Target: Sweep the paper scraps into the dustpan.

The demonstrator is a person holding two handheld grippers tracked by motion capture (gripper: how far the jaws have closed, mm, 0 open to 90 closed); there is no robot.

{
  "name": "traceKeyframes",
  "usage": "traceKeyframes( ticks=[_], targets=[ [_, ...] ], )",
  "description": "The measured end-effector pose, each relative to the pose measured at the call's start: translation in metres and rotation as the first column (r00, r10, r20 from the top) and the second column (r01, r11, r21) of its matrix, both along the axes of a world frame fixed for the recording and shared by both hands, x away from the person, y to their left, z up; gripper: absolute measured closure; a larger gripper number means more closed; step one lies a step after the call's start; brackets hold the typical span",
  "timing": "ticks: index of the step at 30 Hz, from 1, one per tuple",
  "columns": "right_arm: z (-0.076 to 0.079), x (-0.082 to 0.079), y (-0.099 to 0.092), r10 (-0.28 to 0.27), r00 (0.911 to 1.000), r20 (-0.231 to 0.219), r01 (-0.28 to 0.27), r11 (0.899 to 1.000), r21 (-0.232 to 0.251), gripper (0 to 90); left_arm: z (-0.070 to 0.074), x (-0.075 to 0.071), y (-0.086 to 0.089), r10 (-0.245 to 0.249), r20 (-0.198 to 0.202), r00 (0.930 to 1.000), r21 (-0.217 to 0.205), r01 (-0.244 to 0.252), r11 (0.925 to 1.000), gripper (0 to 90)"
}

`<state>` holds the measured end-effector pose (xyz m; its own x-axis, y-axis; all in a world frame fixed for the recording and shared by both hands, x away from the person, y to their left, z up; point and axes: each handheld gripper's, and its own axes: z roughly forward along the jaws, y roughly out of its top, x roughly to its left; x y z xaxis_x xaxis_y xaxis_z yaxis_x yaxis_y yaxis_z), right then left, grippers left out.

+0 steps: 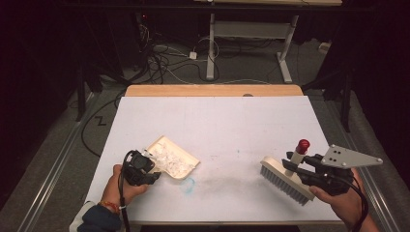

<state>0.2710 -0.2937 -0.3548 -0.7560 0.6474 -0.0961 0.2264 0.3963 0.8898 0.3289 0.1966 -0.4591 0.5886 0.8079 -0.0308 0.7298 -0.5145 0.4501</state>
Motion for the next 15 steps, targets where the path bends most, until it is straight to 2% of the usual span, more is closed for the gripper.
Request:
traceKeyframes(
  ticks=[4,6,8,11,15],
  targets=[
    [-0.004,-0.005,-0.004,0.016,0.9994,-0.029,-0.016,1.000,0.001,70.3,-0.001,-0.002,0.003,0.018,0.004,0.9998,-0.015,-0.018,0.9997,63.1],
    [-0.005,-0.005,-0.006,0.031,0.9982,-0.052,-0.031,0.999,0.013,70.3,-0.002,-0.001,0.005,0.034,0.008,0.9994,-0.010,-0.034,0.9994,63.1],
    [-0.006,-0.006,-0.008,0.031,0.9981,-0.052,-0.031,0.999,0.009,70.3,-0.001,-0.001,0.007,0.046,0.017,0.9988,0.006,-0.046,0.9989,63.1],
    [-0.007,-0.005,-0.010,0.029,0.9985,-0.047,-0.029,1.000,0.004,70.3,0.000,0.001,0.012,0.085,0.028,0.9960,-0.018,-0.084,0.9963,63.0],
    [-0.006,-0.003,-0.013,0.061,0.9951,-0.078,-0.061,0.998,0.001,70.3,-0.001,0.005,0.016,0.130,0.029,0.9911,-0.031,-0.129,0.9911,63.1]
  ],
)
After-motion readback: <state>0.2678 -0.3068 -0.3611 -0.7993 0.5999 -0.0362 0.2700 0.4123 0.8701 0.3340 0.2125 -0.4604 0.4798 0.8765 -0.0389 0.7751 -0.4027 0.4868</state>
